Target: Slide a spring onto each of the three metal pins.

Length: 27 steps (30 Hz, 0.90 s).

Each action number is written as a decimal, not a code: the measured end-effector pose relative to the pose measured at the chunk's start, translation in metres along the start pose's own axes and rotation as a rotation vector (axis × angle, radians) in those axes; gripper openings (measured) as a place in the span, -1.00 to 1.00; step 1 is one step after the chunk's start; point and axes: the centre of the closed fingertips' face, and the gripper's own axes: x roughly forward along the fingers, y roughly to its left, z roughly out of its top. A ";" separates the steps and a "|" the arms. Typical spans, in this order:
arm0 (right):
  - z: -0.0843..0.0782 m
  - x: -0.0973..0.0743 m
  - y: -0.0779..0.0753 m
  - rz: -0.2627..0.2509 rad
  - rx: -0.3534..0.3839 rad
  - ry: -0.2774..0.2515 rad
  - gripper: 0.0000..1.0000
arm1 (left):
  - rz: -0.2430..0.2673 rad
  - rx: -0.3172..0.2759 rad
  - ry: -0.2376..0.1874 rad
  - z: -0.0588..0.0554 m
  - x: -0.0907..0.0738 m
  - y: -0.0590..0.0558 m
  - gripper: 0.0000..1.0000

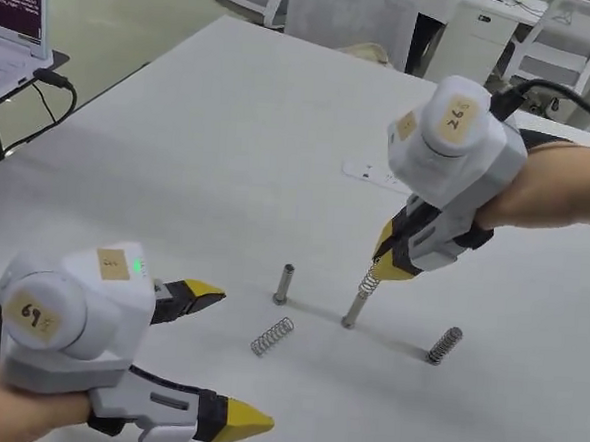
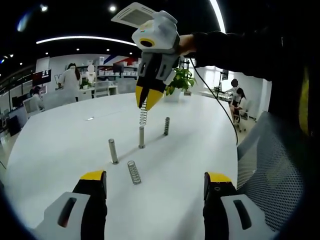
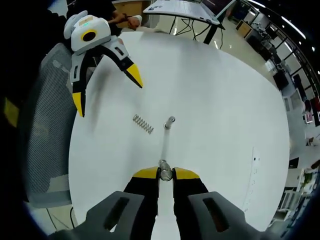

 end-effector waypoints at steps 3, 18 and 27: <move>-0.002 0.001 -0.001 0.002 0.005 0.000 -0.86 | 0.001 -0.003 0.002 -0.001 0.001 0.001 0.52; -0.007 0.007 -0.002 0.017 0.008 0.012 -0.86 | -0.007 -0.004 0.012 -0.003 0.002 0.000 0.48; -0.007 0.014 -0.003 0.025 0.012 0.014 -0.86 | -0.010 -0.002 0.016 -0.004 0.002 0.001 0.46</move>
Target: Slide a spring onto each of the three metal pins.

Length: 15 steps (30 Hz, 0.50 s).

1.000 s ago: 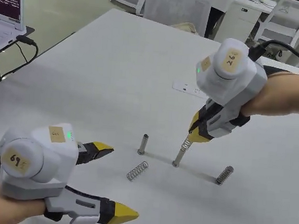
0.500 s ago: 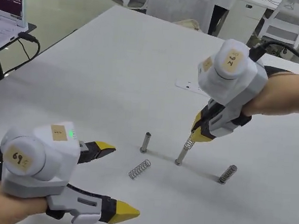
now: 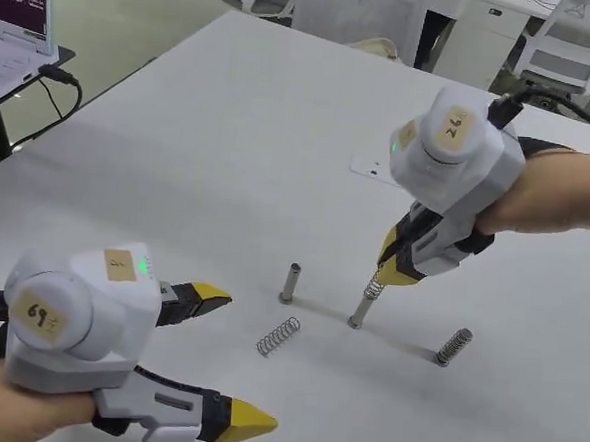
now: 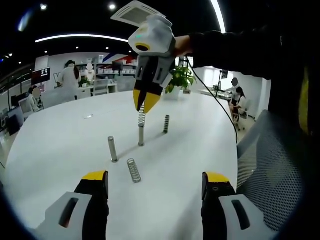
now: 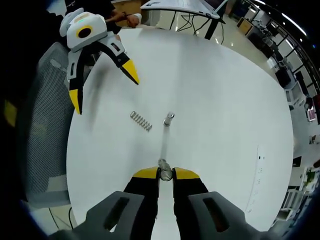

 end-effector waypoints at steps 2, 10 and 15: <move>-0.001 0.004 -0.001 0.005 0.002 0.001 -0.86 | 0.000 0.000 0.002 0.000 0.000 0.000 0.45; -0.004 0.016 -0.001 0.019 0.019 0.004 -0.86 | -0.005 0.000 0.004 0.000 0.001 -0.001 0.44; -0.005 0.023 0.000 0.025 0.031 0.005 -0.86 | -0.007 0.001 0.006 -0.001 0.003 0.000 0.42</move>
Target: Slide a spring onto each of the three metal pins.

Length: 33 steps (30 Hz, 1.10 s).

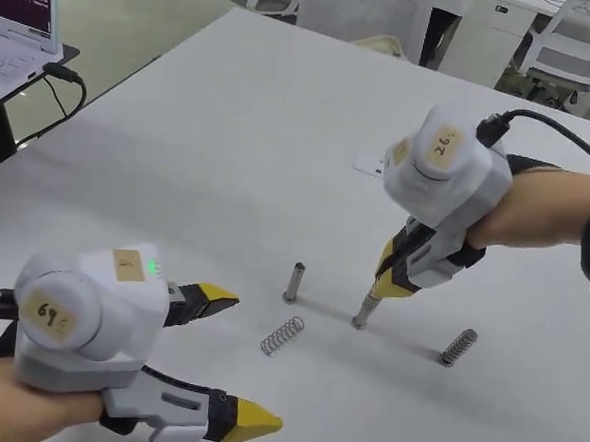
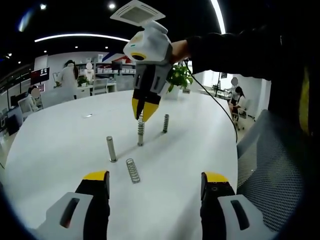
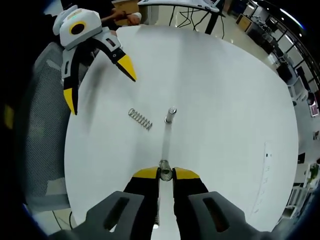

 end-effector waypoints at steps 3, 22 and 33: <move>-0.002 0.004 0.000 0.001 0.004 0.006 -0.86 | 0.000 -0.001 0.000 0.000 0.000 0.000 0.42; -0.006 0.021 0.002 0.003 0.009 0.027 -0.85 | 0.003 -0.006 0.003 -0.002 0.001 0.002 0.39; -0.007 0.027 0.002 0.005 0.021 0.028 -0.85 | 0.001 -0.006 0.002 -0.002 0.001 0.002 0.38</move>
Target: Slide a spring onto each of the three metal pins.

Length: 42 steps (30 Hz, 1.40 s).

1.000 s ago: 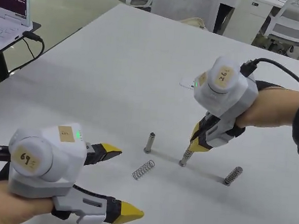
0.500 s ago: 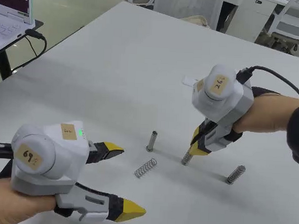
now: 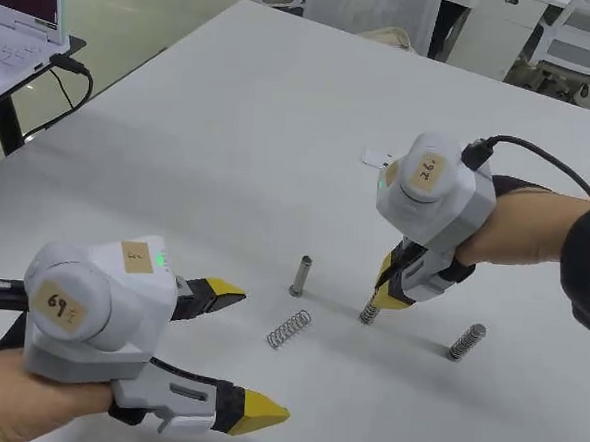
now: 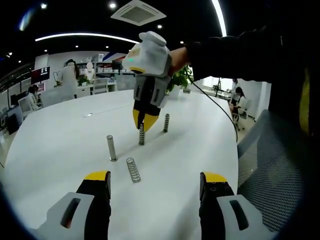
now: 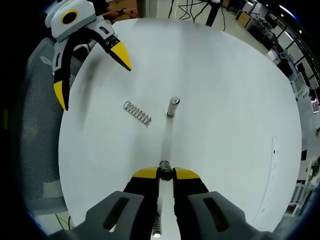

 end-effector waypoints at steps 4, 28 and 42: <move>0.000 0.002 -0.001 0.002 0.005 -0.001 -0.85 | -0.002 -0.001 0.001 0.000 0.000 0.000 0.38; 0.002 -0.007 0.000 -0.009 0.021 -0.049 -0.62 | -0.009 0.006 0.012 -0.001 0.003 -0.003 0.35; 0.002 -0.016 0.002 -0.032 0.032 -0.091 -0.33 | 0.006 0.008 0.022 -0.002 0.007 0.005 0.26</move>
